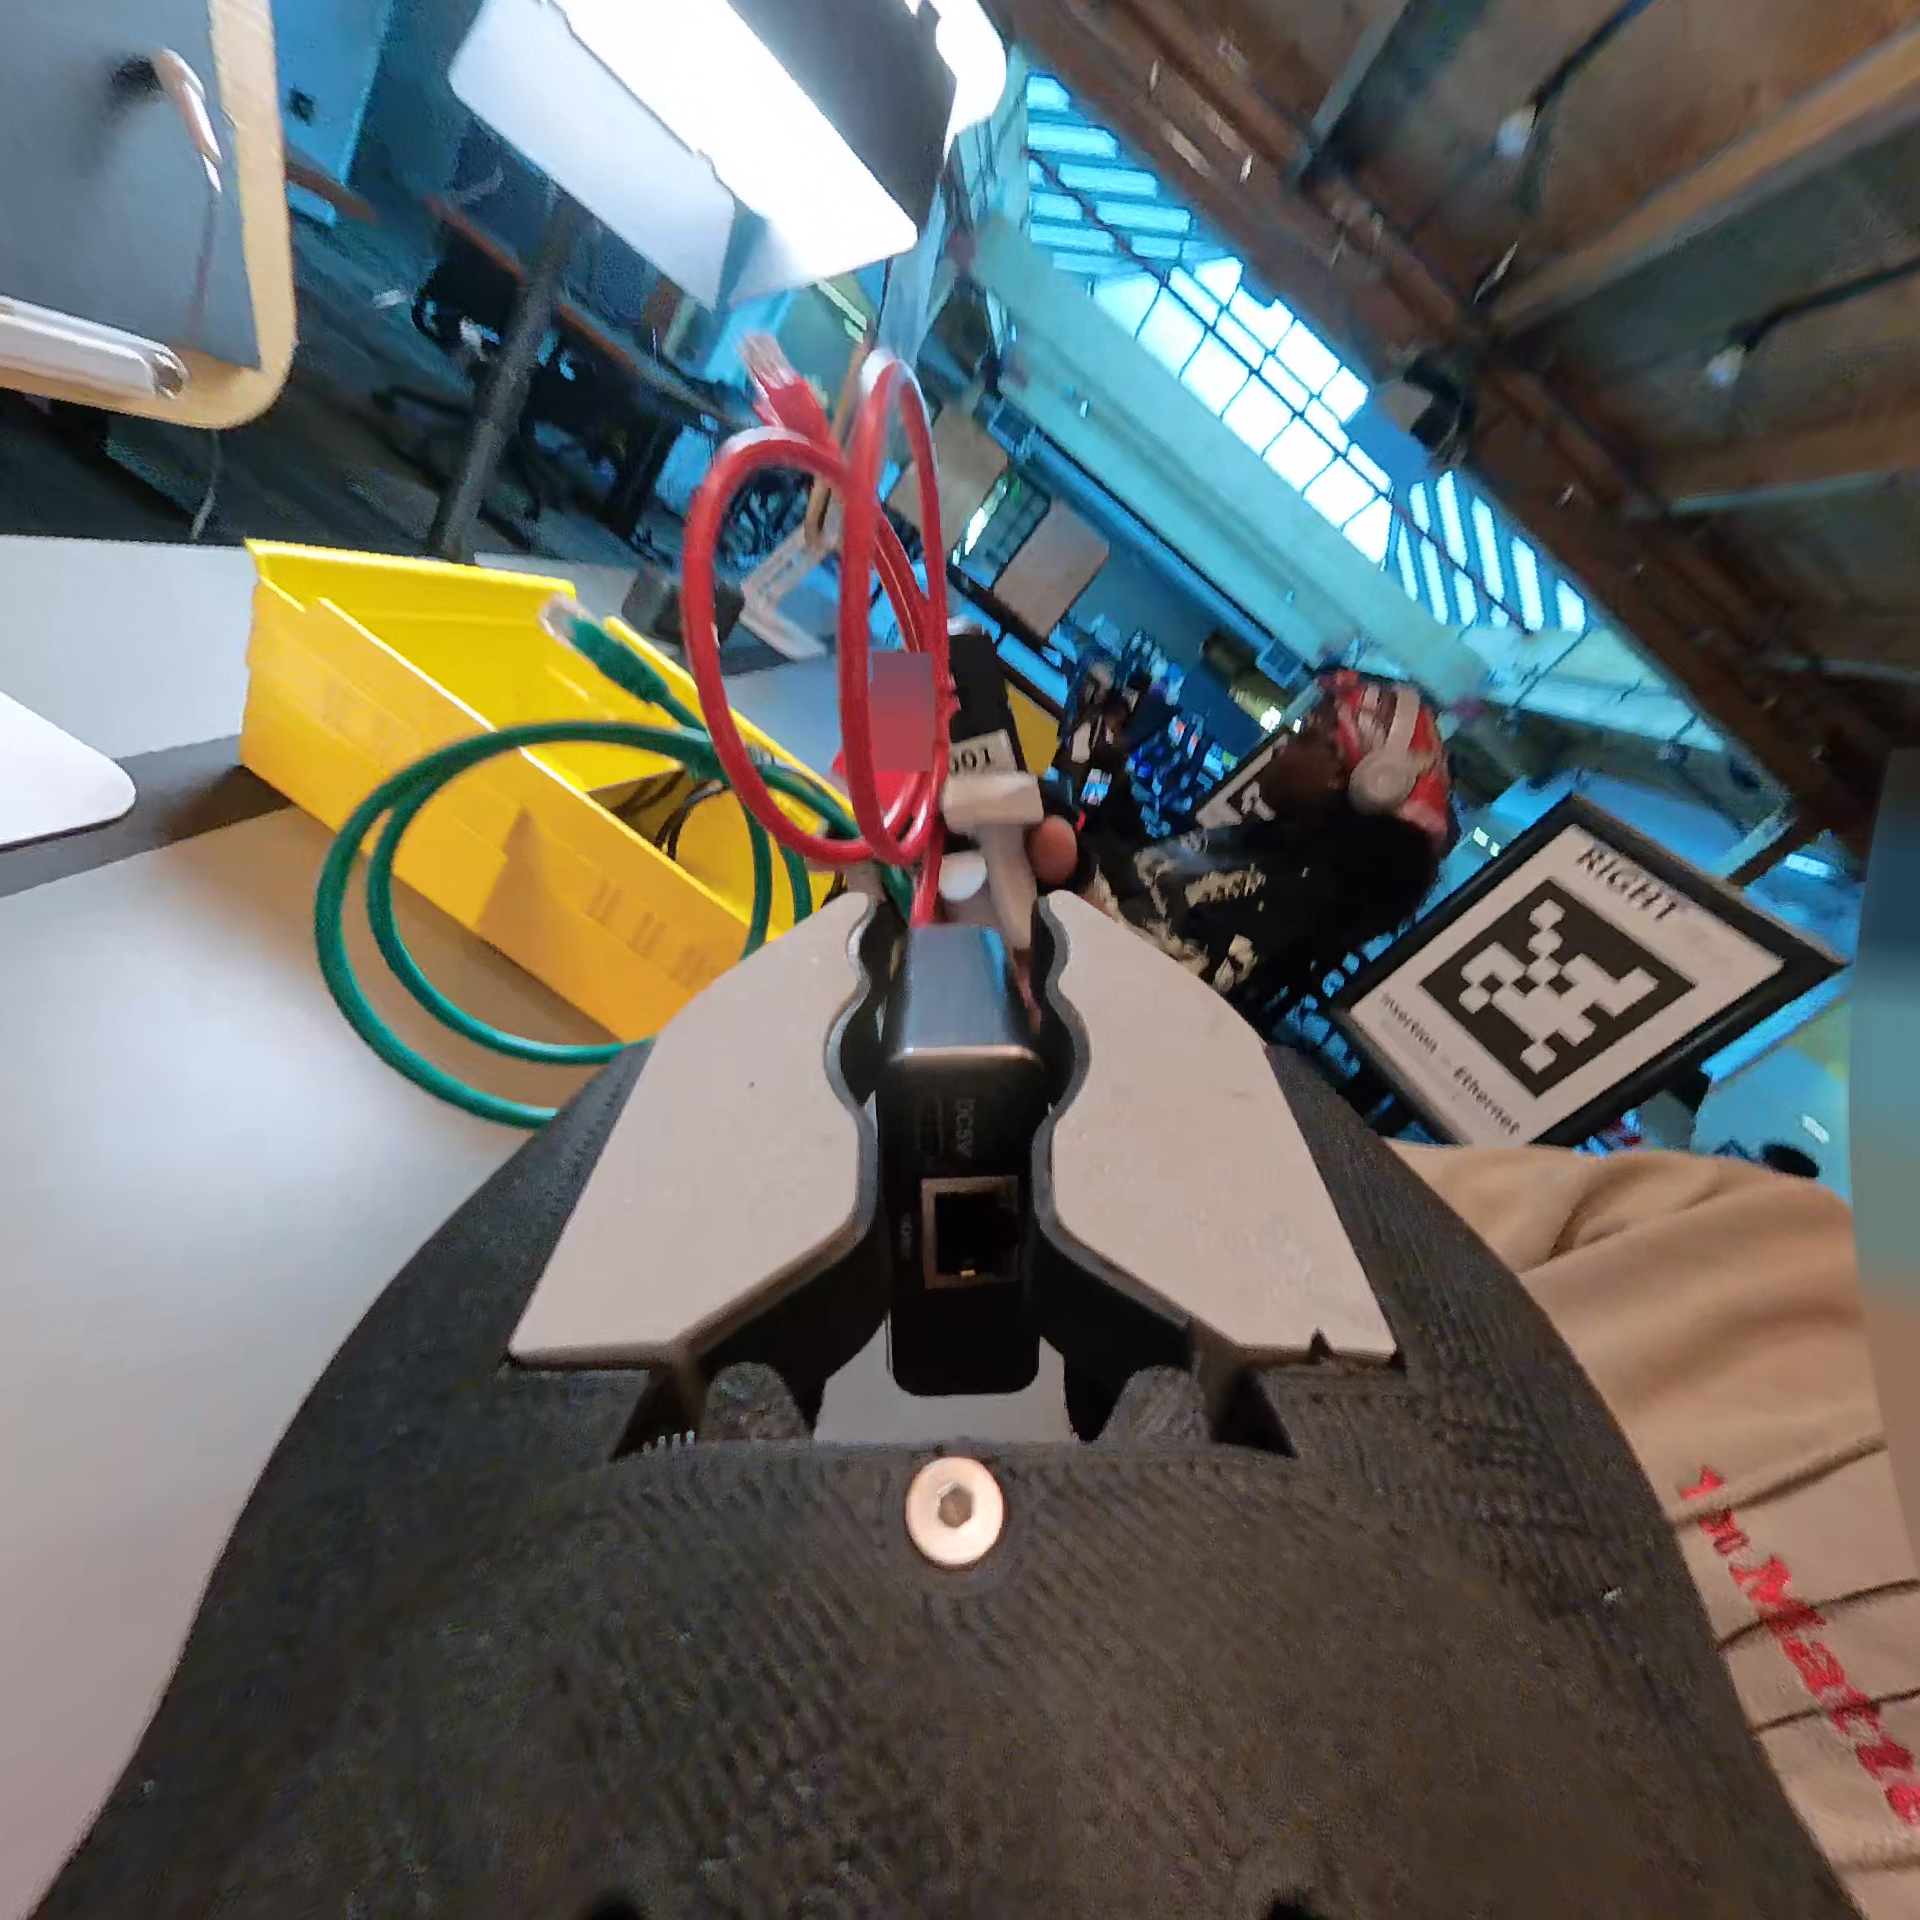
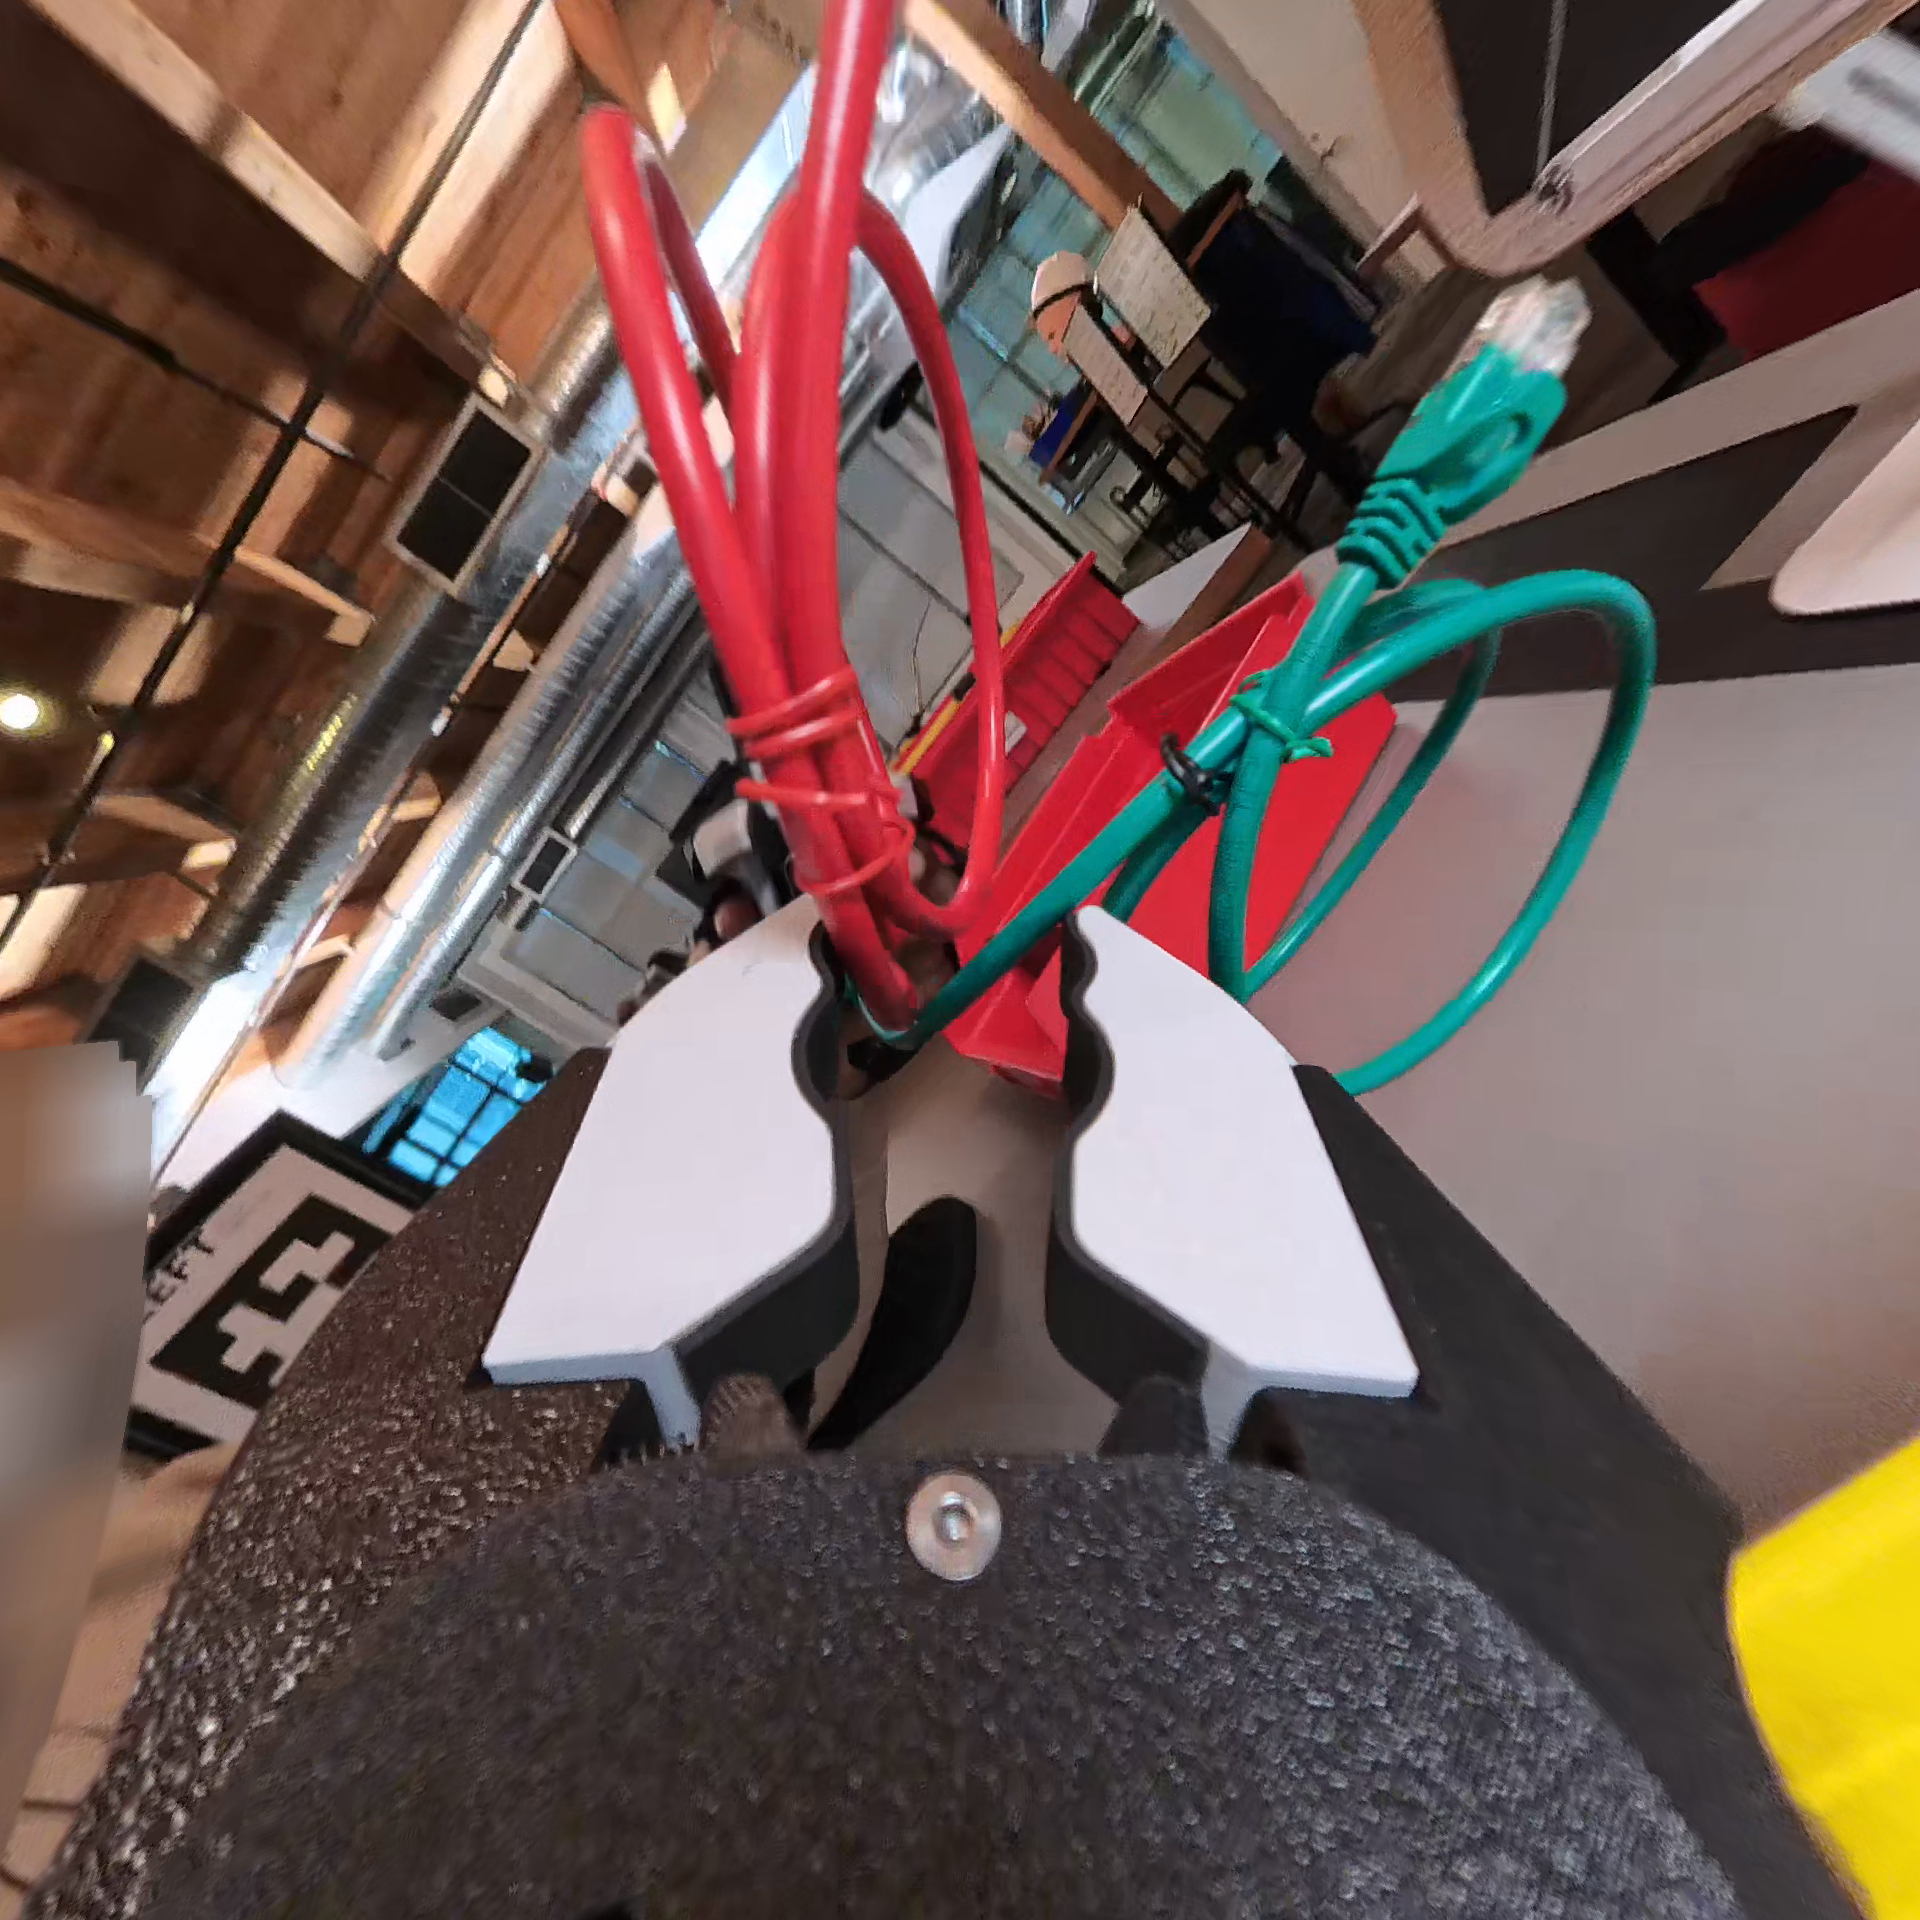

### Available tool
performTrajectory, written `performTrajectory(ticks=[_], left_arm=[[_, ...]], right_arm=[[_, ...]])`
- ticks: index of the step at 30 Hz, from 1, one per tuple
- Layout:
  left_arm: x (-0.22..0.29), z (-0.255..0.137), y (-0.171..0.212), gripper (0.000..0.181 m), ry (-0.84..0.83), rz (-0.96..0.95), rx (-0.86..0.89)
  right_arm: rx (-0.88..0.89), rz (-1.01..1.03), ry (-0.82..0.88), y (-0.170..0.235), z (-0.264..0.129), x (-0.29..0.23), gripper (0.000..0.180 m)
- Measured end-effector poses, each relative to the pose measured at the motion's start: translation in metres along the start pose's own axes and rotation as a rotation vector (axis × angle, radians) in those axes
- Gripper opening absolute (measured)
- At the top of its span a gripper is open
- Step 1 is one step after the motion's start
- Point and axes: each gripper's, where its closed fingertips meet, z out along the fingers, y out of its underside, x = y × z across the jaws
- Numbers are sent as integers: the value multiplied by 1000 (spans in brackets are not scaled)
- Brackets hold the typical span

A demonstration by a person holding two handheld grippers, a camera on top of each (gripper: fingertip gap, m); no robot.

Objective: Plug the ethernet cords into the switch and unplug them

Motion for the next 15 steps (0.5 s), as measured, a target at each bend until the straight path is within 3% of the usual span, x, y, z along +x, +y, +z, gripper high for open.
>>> performTrajectory(ticks=[3, 7, 9, 11, 15], left_arm=[[-2, -6, -11, 26, 9, -33, 72], [2, -9, -14, 26, 27, -34, 89], [4, -8, -13, 26, 25, -19, 78], [5, -6, -10, 26, 23, -8, 54], [5, -3, 3, 26, 32, 51, -39]], right_arm=[[-101, -28, -28, 20, 10, -3, 45], [-94, -2, -117, 28, 20, -12, 44], [-58, 29, -158, 25, 20, -14, 35], [-41, 28, -196, 21, 16, -18, 13], [-26, -68, -212, 7, 4, -35, 10]])
